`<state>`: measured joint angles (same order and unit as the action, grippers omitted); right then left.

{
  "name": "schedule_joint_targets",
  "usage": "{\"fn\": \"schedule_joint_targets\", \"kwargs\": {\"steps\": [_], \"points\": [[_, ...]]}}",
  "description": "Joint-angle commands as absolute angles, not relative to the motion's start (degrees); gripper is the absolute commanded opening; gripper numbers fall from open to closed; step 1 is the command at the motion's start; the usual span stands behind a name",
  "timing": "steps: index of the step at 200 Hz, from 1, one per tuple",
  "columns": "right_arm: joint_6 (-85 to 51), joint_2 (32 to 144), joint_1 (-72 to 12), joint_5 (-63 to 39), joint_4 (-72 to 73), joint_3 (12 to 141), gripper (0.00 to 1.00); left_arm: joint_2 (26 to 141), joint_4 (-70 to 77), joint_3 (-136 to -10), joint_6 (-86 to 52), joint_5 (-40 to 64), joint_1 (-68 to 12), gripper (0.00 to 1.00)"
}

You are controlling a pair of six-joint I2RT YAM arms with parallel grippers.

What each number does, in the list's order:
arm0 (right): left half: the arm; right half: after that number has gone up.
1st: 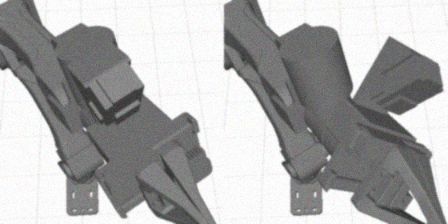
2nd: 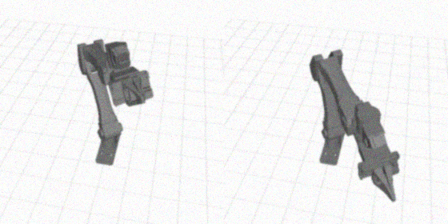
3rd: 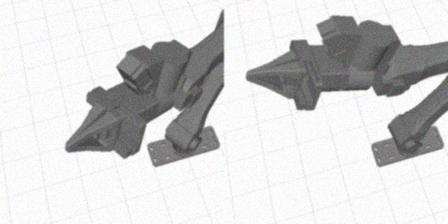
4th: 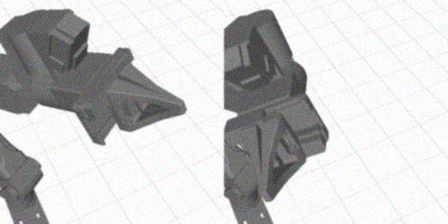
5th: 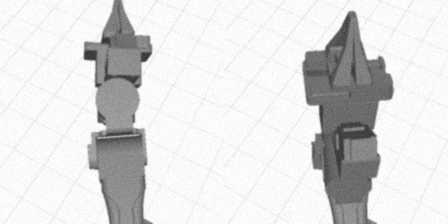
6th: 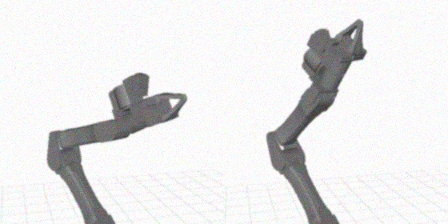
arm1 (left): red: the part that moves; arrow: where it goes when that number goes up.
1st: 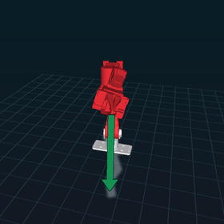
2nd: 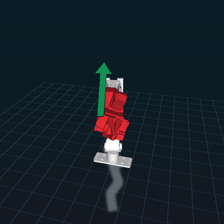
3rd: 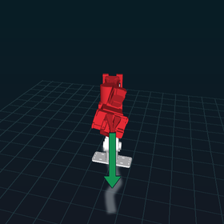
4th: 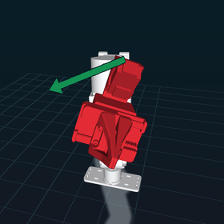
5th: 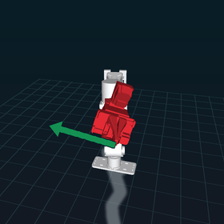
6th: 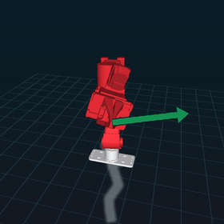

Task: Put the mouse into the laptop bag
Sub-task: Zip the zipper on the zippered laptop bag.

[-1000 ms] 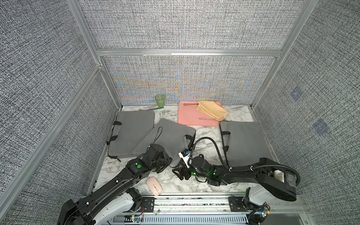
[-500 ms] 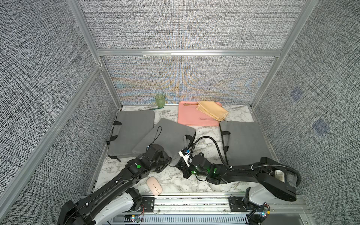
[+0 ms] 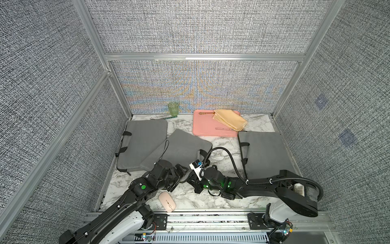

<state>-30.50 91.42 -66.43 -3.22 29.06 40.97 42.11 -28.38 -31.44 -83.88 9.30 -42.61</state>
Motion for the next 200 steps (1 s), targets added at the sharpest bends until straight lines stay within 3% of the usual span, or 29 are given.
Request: {"fn": "schedule_joint_targets", "kwargs": {"steps": [1,21,37,55,64,108,162,200], "points": [[-33.07,93.23,-66.8,-3.12,33.03,43.27,0.0,40.97,-28.62,-29.76,-89.11,13.67,-43.09,0.87],[-34.07,94.8,-66.84,-3.4,35.03,44.49,0.0,40.7,-27.37,-28.5,-90.38,13.74,-44.15,0.87],[-34.05,95.44,-67.29,-3.07,35.28,44.99,0.0,41.1,-26.2,-27.95,-90.1,13.5,-44.21,0.75],[-33.97,94.93,-67.5,-1.9,34.25,44.29,0.0,40.42,-28.37,-28.71,-89.3,10.89,-44.21,0.42],[-33.8,94.22,-67.5,-0.84,33.91,43.21,0.0,39.73,-30.25,-29.4,-88.58,8.92,-44.14,0.31],[-33.88,90.82,-66.61,3.09,30.91,38.54,0.0,36.37,-36.02,-32.33,-84.1,0.21,-44.19,0.01],[-39.29,91.96,-59.29,12.0,9.6,43.19,0.0,33.64,-41.95,-36.08,-81.03,-2.91,-44.17,0.0],[-38.7,89.52,-54.95,4.7,12.19,39.47,0.0,32.76,-38.2,-34.13,-80.01,-3.07,-44.12,0.0]]}}
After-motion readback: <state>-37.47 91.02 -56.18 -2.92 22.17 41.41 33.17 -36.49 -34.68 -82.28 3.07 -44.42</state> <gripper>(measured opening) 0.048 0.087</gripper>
